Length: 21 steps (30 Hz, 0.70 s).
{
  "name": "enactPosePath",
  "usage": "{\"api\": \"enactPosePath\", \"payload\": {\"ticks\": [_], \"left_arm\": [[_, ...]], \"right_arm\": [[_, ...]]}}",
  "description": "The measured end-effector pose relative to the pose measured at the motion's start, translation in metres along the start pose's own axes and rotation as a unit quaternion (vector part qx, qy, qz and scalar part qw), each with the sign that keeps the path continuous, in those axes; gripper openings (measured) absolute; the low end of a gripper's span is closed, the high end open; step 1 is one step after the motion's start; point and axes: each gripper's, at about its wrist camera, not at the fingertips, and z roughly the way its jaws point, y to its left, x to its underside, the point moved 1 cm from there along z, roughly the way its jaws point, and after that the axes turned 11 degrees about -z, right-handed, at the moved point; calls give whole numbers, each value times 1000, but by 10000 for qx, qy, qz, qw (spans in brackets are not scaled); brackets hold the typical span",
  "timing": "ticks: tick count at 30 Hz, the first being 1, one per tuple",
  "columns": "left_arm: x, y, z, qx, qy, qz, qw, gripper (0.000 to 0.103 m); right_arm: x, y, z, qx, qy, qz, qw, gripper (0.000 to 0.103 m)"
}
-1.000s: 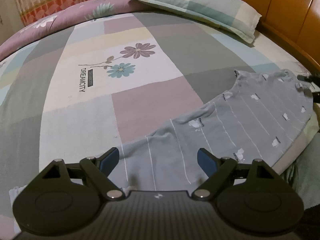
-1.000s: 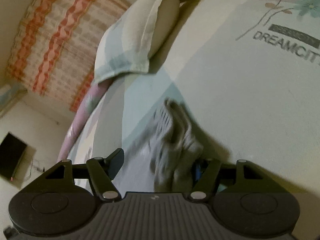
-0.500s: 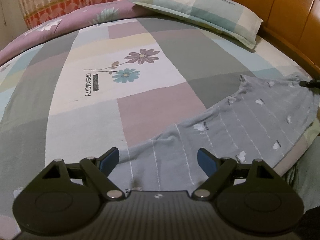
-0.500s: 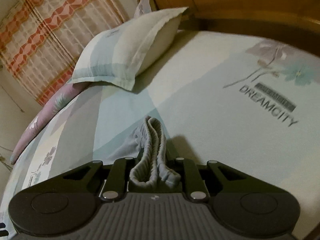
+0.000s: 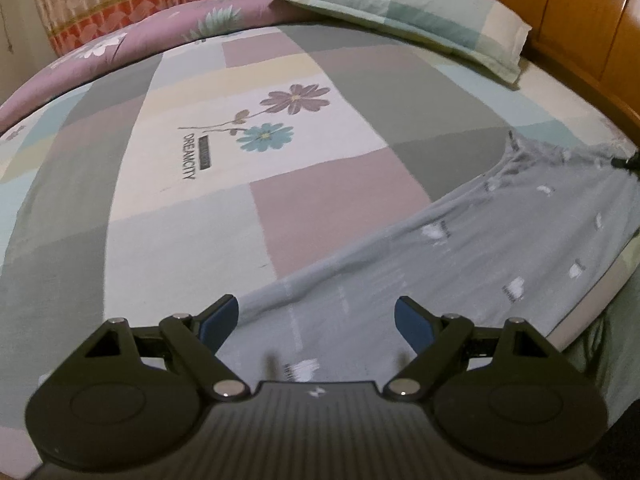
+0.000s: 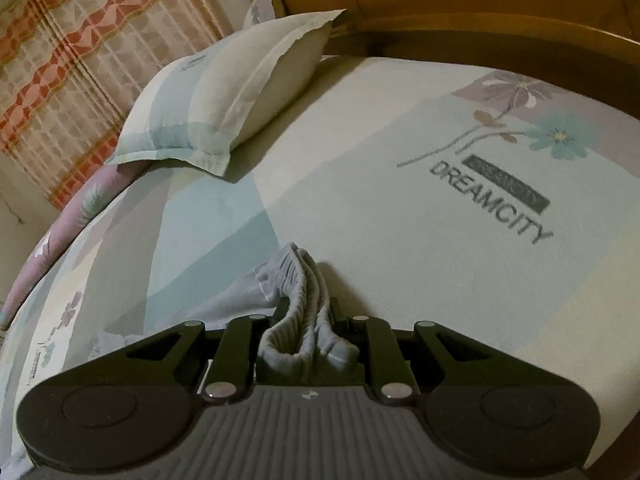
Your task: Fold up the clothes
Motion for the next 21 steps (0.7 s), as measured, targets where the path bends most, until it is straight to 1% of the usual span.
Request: {"api": "enactPosePath", "payload": {"ticks": [2, 4, 5, 6, 7, 9, 10, 11, 12, 13, 14, 16, 17, 18, 20, 21], "left_arm": [[4, 6, 2, -93, 83, 128, 9998, 85], [7, 12, 6, -221, 196, 221, 9993, 85], [9, 16, 8, -287, 252, 264, 9989, 85], [11, 19, 8, -346, 304, 301, 9985, 85], [13, 23, 9, -390, 359, 337, 9980, 85], [16, 30, 11, -477, 469, 443, 9968, 85], [18, 33, 12, -559, 510, 536, 9957, 85], [20, 35, 13, -678, 538, 662, 9941, 85], [21, 35, 13, -774, 550, 787, 9924, 85], [23, 36, 12, -838, 551, 898, 9909, 85], [24, 38, 12, -859, 569, 978, 9899, 85], [26, 42, 14, -794, 651, 1026, 9894, 85], [27, 44, 16, -777, 694, 1031, 9892, 85], [29, 45, 18, -788, 720, 1045, 9888, 85], [32, 46, 21, -705, 745, 1067, 9890, 85], [34, 47, 22, -615, 766, 1051, 9896, 85]], "right_arm": [[-4, -3, 4, 29, 177, -13, 9998, 25], [-7, -6, -1, 99, 179, 61, 9998, 39], [-9, -5, -6, 161, 148, 30, 9998, 42], [-10, 1, -13, 329, 121, -151, 9993, 50], [-10, 7, -19, 505, 95, -348, 9981, 53], [-11, 36, -34, 968, 46, -1126, 9889, 54], [-11, 51, -41, 1157, 17, -1515, 9817, 54], [-10, 68, -49, 1180, -24, -1847, 9757, 54], [-9, 84, -57, 1027, -67, -2061, 9731, 57], [-7, 101, -62, 724, -54, -2196, 9729, 63], [-4, 118, -63, 388, 22, -2326, 9718, 65], [10, 156, -56, -233, 304, -2679, 9627, 68], [20, 176, -48, -495, 509, -2852, 9558, 68], [32, 199, -39, -732, 694, -3080, 9460, 68], [54, 240, -24, -1147, 960, -3487, 9252, 68], [63, 256, -17, -1280, 1041, -3625, 9173, 68]]}}
